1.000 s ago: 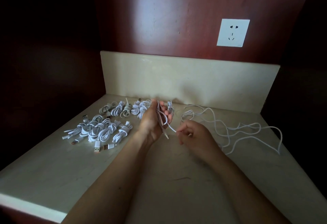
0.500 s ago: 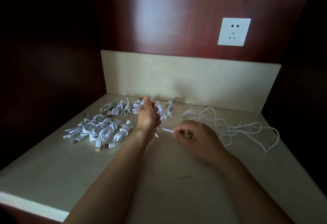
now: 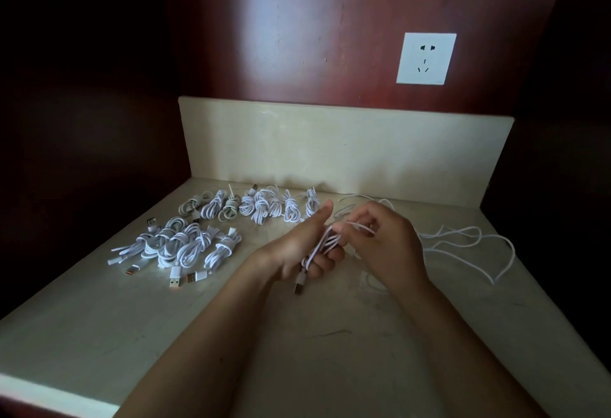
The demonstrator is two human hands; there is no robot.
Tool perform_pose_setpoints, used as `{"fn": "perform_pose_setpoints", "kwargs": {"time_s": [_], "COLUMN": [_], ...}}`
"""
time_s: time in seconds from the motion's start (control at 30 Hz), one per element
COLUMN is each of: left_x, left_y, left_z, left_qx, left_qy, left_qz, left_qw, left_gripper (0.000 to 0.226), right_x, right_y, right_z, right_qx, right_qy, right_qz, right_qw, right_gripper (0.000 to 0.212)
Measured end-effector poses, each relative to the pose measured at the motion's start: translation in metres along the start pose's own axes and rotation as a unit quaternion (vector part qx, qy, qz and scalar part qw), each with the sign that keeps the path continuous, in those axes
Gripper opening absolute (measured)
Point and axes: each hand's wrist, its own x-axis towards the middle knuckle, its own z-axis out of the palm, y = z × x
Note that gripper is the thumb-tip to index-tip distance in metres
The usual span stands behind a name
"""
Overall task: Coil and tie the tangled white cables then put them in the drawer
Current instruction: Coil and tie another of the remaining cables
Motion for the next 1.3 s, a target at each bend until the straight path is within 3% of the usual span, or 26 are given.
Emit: {"fn": "perform_pose_setpoints", "kwargs": {"time_s": [0.13,0.3,0.47,0.63,0.87,0.97,1.1,1.2,1.3], "left_x": [-0.006,-0.01,-0.004,0.001,0.005,0.006,0.004,0.005,0.003], "left_y": [0.003,0.001,-0.003,-0.004,-0.005,-0.002,0.005,0.008,0.011], "left_z": [0.002,0.005,0.004,0.0,-0.003,-0.004,-0.003,-0.009,-0.018], "left_qx": [0.029,0.099,0.143,0.144,0.015,-0.123,-0.253,-0.32,-0.333], "left_qy": [-0.052,-0.027,0.127,0.257,0.258,0.213,0.2,0.228,0.235], "left_qz": [-0.014,0.057,0.174,0.274,0.279,0.26,0.248,0.254,0.247], "left_qw": [0.998,0.993,0.966,0.916,0.925,0.934,0.913,0.884,0.879], "left_gripper": [0.054,0.041,0.04,0.04,0.04,0.041,0.041,0.038,0.037], "right_x": [0.001,0.0,0.0,0.0,-0.002,-0.006,-0.007,-0.008,-0.01], "right_y": [0.008,0.015,0.013,0.012,0.011,0.01,0.008,0.01,0.008], "right_z": [0.003,0.009,0.003,0.005,0.011,0.013,0.012,0.014,0.018], "right_qx": [-0.008,0.013,-0.075,-0.072,-0.076,-0.095,-0.116,-0.145,-0.151], "right_qy": [0.005,-0.017,0.008,0.0,-0.045,-0.072,-0.13,-0.164,-0.192], "right_qz": [-0.025,-0.02,0.007,0.012,-0.025,-0.033,-0.037,-0.054,-0.067], "right_qw": [1.0,1.0,0.997,0.997,0.996,0.992,0.984,0.974,0.967], "right_gripper": [0.007,0.015,0.003,0.009,0.022,0.029,0.041,0.028,0.024]}}
